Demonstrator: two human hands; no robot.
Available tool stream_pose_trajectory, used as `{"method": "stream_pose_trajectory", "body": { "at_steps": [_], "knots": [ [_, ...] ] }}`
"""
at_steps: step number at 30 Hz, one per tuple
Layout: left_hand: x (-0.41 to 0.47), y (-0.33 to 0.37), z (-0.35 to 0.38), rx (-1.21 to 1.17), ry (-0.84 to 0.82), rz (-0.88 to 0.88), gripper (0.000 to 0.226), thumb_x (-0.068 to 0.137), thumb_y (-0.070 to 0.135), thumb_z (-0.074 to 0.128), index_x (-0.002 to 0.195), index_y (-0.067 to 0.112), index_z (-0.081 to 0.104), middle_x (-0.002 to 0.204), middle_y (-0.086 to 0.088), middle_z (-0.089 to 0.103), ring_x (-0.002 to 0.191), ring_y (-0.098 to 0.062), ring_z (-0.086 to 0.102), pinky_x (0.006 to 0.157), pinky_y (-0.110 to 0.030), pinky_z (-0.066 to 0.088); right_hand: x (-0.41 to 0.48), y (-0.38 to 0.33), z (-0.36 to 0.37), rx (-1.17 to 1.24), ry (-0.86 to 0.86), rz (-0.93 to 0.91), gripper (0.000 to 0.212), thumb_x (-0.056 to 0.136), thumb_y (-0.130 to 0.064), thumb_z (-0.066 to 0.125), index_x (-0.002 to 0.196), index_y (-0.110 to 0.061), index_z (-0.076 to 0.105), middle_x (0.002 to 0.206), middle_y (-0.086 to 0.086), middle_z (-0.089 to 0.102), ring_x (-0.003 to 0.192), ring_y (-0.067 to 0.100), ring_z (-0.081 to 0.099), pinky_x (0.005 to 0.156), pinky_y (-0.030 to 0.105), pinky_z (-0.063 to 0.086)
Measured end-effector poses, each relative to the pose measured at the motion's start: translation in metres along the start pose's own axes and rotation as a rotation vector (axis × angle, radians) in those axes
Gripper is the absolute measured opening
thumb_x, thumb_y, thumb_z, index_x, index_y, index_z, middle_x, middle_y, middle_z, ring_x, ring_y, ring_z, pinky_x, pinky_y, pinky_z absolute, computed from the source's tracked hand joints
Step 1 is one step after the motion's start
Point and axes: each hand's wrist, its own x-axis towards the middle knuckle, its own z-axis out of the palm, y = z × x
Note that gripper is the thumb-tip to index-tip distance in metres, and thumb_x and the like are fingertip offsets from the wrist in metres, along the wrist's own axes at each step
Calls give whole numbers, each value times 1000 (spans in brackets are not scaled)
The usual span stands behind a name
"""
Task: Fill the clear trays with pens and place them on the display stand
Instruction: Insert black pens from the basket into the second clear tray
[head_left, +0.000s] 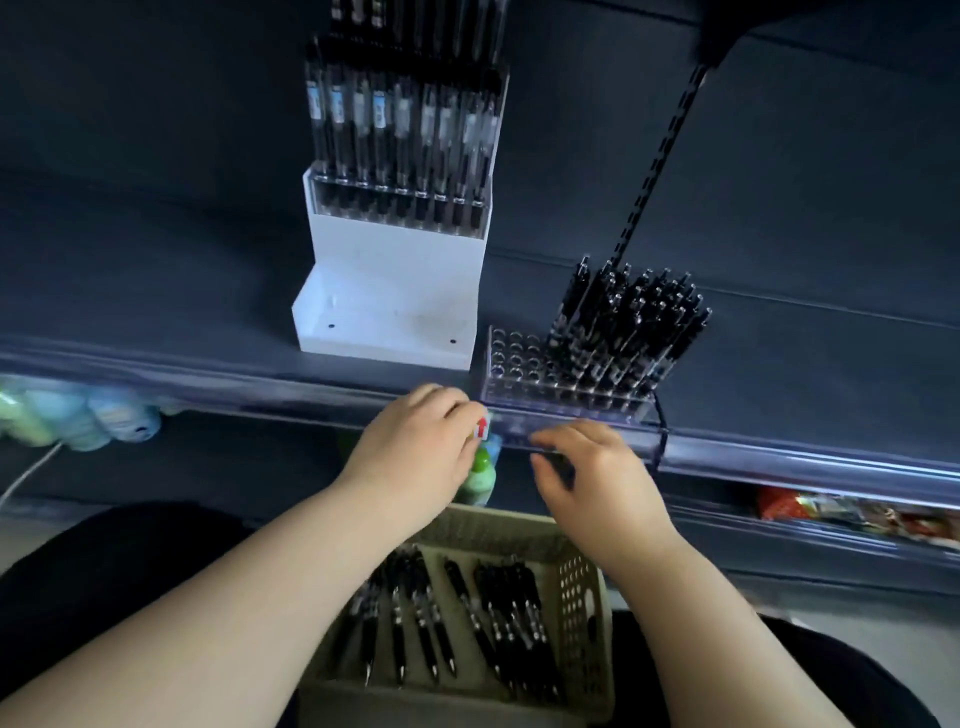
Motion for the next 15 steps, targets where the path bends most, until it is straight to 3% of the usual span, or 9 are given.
{"method": "stream_pose_trajectory", "body": {
  "at_steps": [2, 4, 8, 11, 13, 15],
  "knots": [
    [-22, -1, 12, -33, -122, -106, 34, 93, 26, 50, 127, 18, 54, 126, 3, 53, 120, -19, 45, 96, -36, 43, -18, 5, 15, -8, -193, 180, 27, 89, -24, 56, 115, -19, 63, 113, 2, 61, 105, 20, 55, 89, 31, 46],
    [-34, -6, 32, -79, -227, -232, 33, 96, 27, 45, 128, 23, 50, 129, 7, 49, 122, -15, 41, 95, -37, 44, -26, 11, 33, -47, -344, 309, 30, 90, -27, 53, 118, -20, 61, 117, 4, 58, 106, 23, 55, 89, 33, 47],
    [-73, -2, 64, -52, -508, -396, 34, 94, 16, 42, 126, 22, 51, 129, 3, 48, 120, -20, 44, 96, -36, 42, -54, 4, 69, -134, -634, 454, 31, 89, -26, 53, 118, -17, 61, 117, 8, 62, 106, 26, 59, 90, 32, 49],
    [-102, 3, 92, -63, -651, -473, 37, 92, 8, 40, 125, 18, 53, 134, -3, 47, 120, -25, 48, 93, -24, 39, -76, -1, 98, -96, -757, 524, 31, 88, -19, 53, 118, -14, 59, 120, 9, 60, 110, 27, 58, 93, 32, 48],
    [-113, 2, 108, -85, -742, -498, 33, 95, 9, 39, 124, 11, 55, 134, -9, 50, 119, -26, 50, 81, -12, 41, -84, -2, 115, -95, -809, 536, 30, 87, -14, 52, 116, -12, 60, 119, 10, 60, 110, 27, 57, 93, 31, 47],
    [-115, 2, 117, -186, -753, -626, 35, 93, 5, 39, 123, 11, 57, 133, -11, 52, 119, -25, 50, 90, -18, 41, -85, -2, 127, -111, -838, 538, 27, 88, -11, 51, 114, -11, 60, 117, 10, 61, 109, 27, 57, 92, 31, 48]
  ]
}}
